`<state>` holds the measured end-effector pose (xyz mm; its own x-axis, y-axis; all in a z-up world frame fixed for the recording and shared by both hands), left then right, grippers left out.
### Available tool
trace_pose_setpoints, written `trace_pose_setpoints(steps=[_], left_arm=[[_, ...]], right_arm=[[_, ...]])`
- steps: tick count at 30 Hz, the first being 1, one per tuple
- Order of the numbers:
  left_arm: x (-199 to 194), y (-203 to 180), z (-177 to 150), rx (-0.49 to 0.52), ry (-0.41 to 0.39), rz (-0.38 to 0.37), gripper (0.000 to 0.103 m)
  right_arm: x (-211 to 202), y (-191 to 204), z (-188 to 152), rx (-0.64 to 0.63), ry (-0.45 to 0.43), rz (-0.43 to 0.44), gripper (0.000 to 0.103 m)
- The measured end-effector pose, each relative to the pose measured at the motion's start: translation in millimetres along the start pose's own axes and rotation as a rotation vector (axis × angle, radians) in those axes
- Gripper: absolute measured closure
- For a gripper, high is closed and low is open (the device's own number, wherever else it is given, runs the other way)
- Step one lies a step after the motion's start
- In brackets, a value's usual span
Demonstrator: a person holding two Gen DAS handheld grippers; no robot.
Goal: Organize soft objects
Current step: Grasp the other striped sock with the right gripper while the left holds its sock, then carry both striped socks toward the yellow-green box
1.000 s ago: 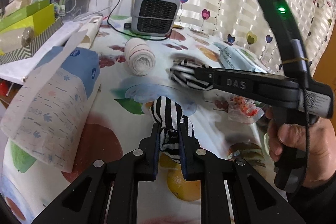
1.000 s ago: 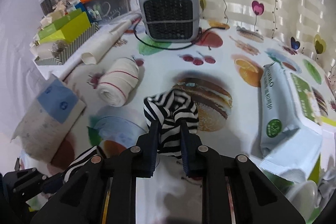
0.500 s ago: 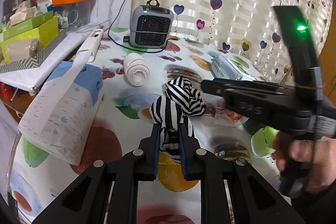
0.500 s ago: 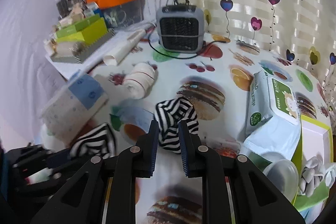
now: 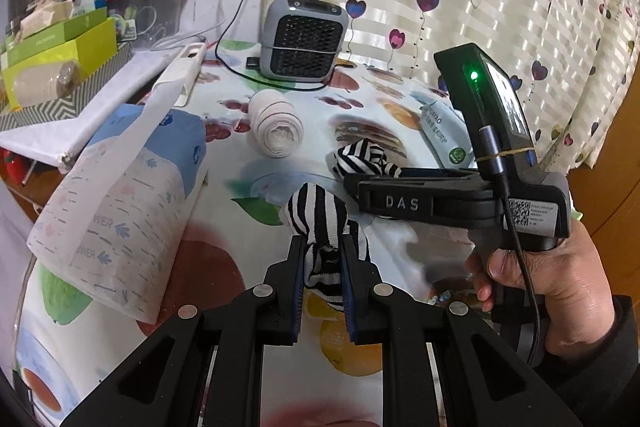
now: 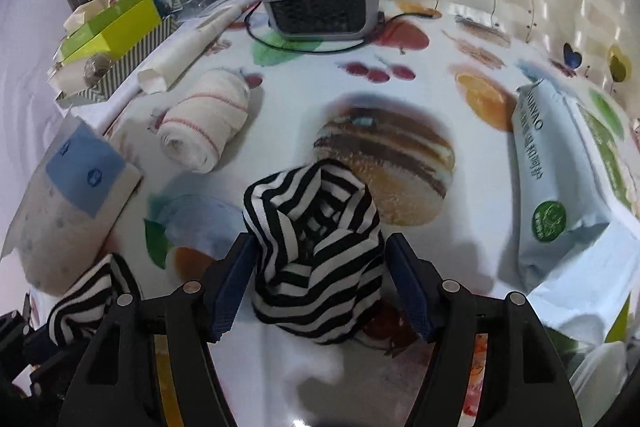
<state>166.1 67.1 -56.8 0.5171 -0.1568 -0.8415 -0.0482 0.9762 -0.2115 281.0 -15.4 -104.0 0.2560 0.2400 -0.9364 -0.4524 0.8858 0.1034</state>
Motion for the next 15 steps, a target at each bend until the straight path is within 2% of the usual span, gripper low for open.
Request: trace_pose_setpoints(steps=[2, 3, 8, 15], left_arm=[[1, 0, 0, 0.001, 0.002, 0.0, 0.088], [1, 0, 1, 0.001, 0.003, 0.0, 0.088], [-3, -2, 2, 0.006, -0.005, 0.005, 0.088], [-21, -14, 2, 0.024, -0.032, 0.0, 0.088]], right_arm=[[-2, 0, 0, -0.003, -0.006, 0.003, 0.074], [-4, -2, 0, 0.0, -0.013, -0.001, 0.078], [-20, 0, -4, -0.004, -0.052, 0.005, 0.081], [-71, 14, -23, -0.037, -0.147, 0.026, 0.081]])
Point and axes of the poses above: each gripper's, at about its wrist camera, not at the fingertips, and x roughly the way its jaws point, y to its left, z to its top, the point moved 6 cm from there along x, roughly the way its jaws point, and after that the axes turned 13 degrees about y, right-handed, at the moved point
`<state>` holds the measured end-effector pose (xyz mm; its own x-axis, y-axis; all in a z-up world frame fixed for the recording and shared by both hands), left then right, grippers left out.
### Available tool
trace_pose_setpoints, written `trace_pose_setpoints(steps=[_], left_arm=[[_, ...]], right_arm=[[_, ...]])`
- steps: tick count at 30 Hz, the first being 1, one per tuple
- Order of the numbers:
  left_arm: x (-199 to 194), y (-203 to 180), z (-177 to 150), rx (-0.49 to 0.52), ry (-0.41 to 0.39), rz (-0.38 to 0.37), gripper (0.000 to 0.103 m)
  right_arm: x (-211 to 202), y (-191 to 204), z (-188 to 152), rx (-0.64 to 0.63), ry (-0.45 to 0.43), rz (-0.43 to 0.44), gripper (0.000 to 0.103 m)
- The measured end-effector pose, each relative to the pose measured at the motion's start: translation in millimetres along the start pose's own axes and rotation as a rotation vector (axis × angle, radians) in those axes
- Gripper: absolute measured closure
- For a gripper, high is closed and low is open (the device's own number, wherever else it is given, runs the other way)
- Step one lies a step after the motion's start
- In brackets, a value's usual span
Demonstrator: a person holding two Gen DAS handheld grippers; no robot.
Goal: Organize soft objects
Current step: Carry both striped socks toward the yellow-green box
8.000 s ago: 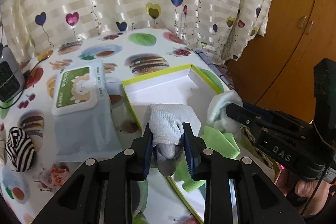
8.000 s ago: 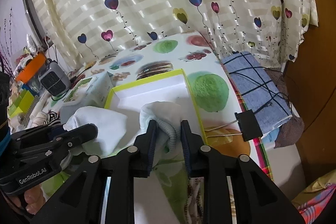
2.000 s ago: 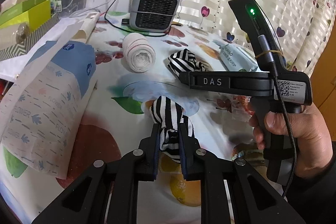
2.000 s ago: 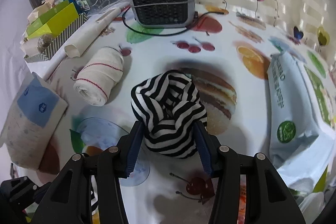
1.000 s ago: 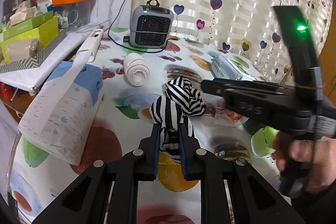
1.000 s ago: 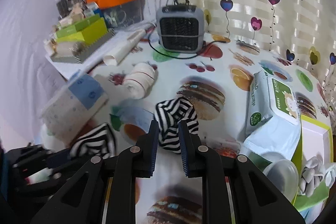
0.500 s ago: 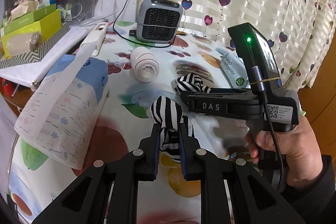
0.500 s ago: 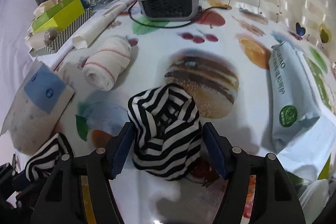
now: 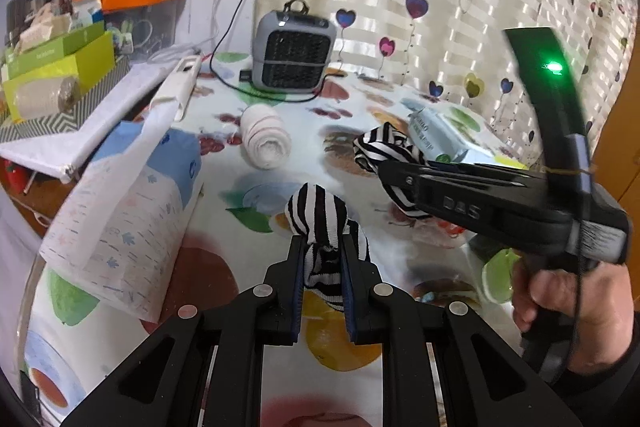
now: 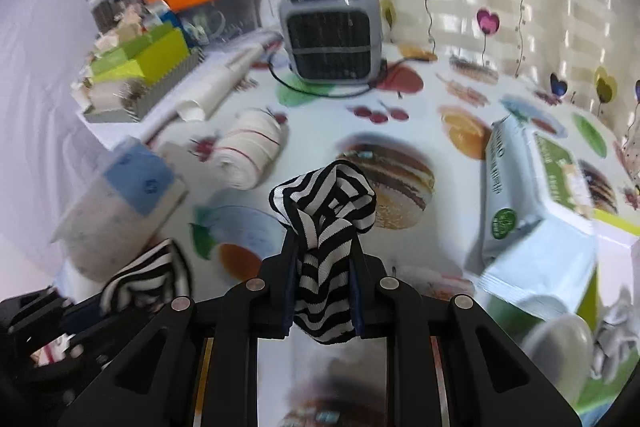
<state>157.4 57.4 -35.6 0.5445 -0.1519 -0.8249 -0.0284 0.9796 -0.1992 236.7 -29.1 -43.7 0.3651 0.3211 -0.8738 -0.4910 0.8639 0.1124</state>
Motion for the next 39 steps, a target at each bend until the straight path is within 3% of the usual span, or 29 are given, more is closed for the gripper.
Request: trace_pose_setpoints(steps=[19, 39], left_arm=[[-52, -62, 5, 0.119, -0.09, -0.051, 0.088], [-58, -130, 7, 0.232, -0.096, -0.117, 0.088]], right_arm=[[-101, -14, -52, 0.023, -0.166, -0.021, 0.081], [-144, -54, -85, 0.1, -0.231, -0.062, 0.081]])
Point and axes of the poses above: each gripper's, at about its wrist camera, not at the fingertips, and x roughly the way its jaws point, y to its left, z to its top, the point moved 6 cm from there along x, roughly the way its jaws point, and after that the axes turned 13 degrees about y, right-handed, at the moved point
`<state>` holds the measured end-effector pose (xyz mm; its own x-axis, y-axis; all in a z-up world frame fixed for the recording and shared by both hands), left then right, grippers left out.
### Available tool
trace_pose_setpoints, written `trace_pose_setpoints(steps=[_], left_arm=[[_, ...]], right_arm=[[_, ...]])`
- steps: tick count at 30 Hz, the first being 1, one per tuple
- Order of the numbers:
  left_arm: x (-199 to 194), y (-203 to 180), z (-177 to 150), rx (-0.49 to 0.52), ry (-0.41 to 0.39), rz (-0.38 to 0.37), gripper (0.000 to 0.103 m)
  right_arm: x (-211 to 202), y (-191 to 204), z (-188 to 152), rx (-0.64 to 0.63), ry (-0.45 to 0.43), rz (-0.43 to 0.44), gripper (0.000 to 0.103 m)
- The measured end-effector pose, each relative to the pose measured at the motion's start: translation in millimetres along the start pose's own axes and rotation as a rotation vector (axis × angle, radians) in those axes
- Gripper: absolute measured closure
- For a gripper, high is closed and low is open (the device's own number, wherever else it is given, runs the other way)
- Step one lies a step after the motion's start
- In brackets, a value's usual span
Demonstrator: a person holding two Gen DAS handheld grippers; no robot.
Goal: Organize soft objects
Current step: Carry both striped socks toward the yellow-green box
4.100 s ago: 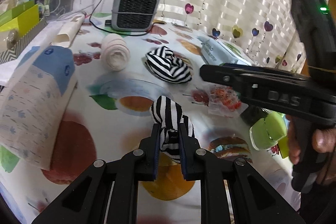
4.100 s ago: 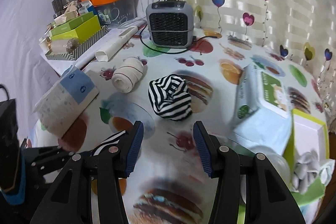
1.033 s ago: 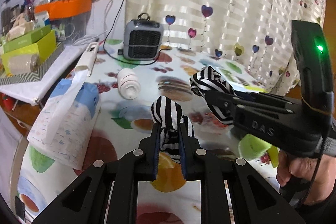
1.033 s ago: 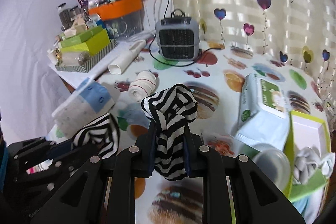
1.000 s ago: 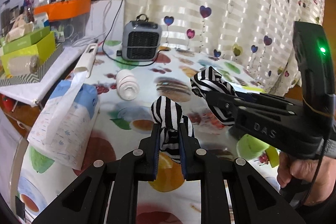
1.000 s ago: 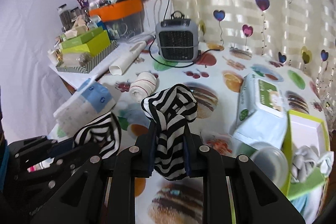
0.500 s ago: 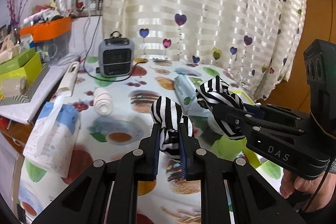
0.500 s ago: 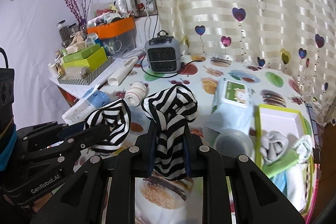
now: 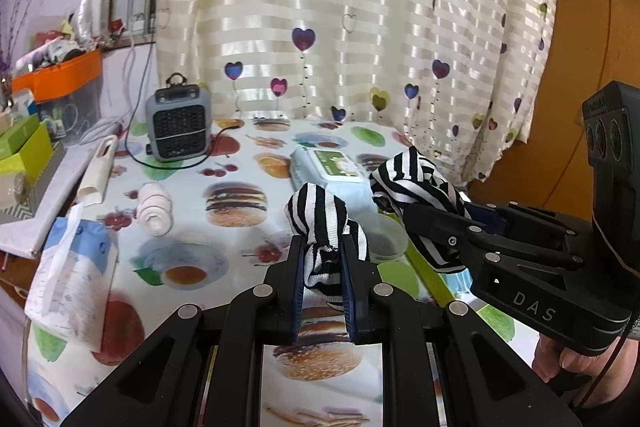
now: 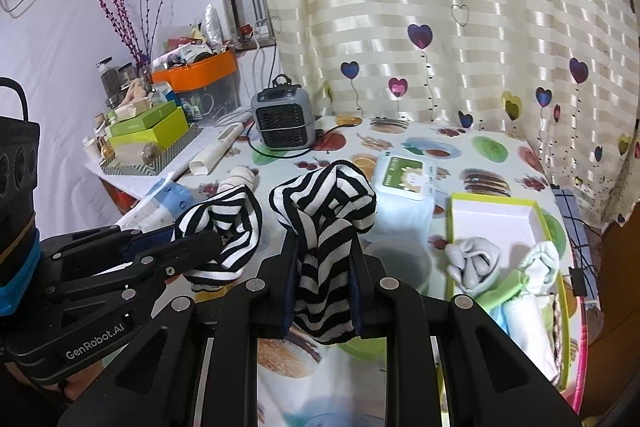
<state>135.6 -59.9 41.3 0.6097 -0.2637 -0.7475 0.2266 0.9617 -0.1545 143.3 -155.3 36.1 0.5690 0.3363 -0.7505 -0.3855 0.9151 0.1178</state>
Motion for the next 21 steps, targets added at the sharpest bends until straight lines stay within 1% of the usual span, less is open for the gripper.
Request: trace_pose_setpoints(steps=[11, 21], left_arm=[[13, -32, 9, 0.06, 0.009, -0.041, 0.088], [30, -60, 18, 0.109, 0.02, -0.091, 0.088]], right_arm=[[-9, -27, -8, 0.043, -0.008, -0.034, 0.081], [-16, -65, -15, 0.101, -0.011, -0.074, 0.081]])
Point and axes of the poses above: each gripper's, at about its wrist camera, not at the fingertips, and x roughly the way its jaws point, y to its left, z to its top, the point moved 6 cm from there along x, roughly the way its jaws point, and after that the axes turned 13 degrees about y, right-handed, at the moved point
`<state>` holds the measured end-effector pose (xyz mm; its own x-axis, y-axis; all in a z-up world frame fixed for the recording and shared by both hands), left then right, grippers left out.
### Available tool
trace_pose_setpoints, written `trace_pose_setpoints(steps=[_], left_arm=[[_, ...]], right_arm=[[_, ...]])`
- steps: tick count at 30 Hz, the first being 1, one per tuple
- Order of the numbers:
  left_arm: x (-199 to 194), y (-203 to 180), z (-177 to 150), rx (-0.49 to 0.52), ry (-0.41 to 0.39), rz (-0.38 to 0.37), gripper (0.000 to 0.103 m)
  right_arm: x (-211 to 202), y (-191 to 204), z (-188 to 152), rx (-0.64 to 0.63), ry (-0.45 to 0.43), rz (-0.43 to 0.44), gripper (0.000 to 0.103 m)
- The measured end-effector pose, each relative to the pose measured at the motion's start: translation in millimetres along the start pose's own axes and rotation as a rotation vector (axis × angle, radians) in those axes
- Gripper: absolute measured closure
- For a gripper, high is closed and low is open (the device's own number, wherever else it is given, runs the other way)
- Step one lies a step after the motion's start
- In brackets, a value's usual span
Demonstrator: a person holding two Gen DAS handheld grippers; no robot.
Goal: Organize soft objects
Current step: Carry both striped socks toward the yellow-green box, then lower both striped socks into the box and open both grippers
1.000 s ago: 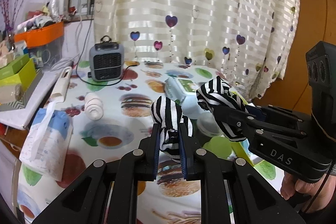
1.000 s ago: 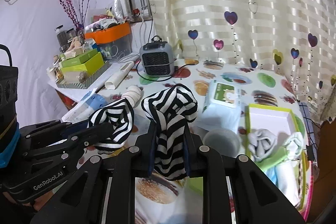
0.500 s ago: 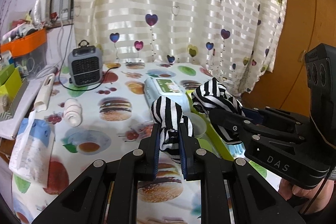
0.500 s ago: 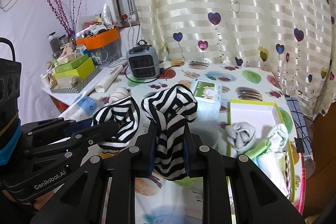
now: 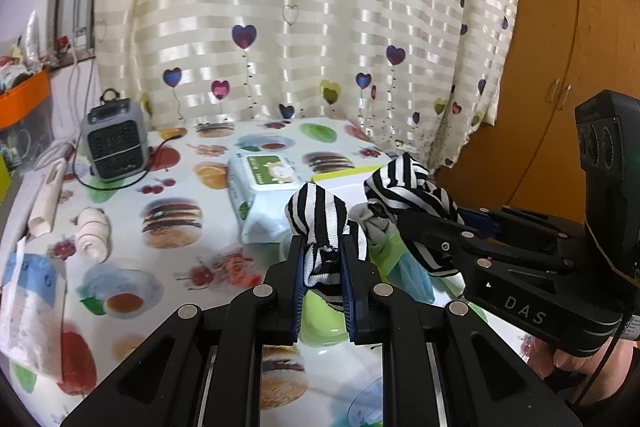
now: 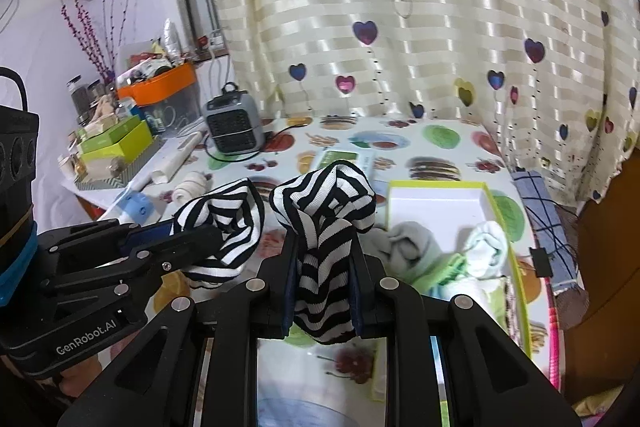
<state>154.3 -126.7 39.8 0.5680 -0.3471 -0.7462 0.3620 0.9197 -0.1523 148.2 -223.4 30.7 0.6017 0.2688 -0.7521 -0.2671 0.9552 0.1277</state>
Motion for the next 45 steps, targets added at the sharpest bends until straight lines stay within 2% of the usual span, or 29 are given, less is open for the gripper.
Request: trace_pose_setpoints(steps=[11, 21, 27, 37, 45], left_arm=[[22, -15, 14, 0.028, 0.013, -0.053, 0.088], [45, -28, 30, 0.058, 0.035, -0.072, 0.088], [79, -41, 31, 0.077, 0.121, -0.1, 0.088], [134, -54, 45, 0.069, 0.211, -0.114, 0.088], [161, -57, 63, 0.065, 0.217, -0.09, 0.088]], right_arm=[[-5, -43, -3, 0.064, -0.008, -0.045, 0.081], [-1, -75, -2, 0.109, -0.003, -0.073, 0.081], [18, -91, -8, 0.131, 0.038, -0.077, 0.081], [41, -111, -3, 0.146, 0.072, -0.086, 0.081], [59, -124, 6, 0.145, 0.096, -0.089, 0.081]])
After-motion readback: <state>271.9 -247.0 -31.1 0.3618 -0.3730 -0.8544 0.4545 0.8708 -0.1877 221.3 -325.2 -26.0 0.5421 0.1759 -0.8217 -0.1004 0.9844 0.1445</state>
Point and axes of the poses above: each gripper's, at about its wrist camera, not at the fingertips, and x roughly the way its jaws point, y to its left, z to its top, the point moved 6 cm from there along x, roughly the way its jaws point, and after that the axes turned 13 degrees about y, right-handed, at the moved point
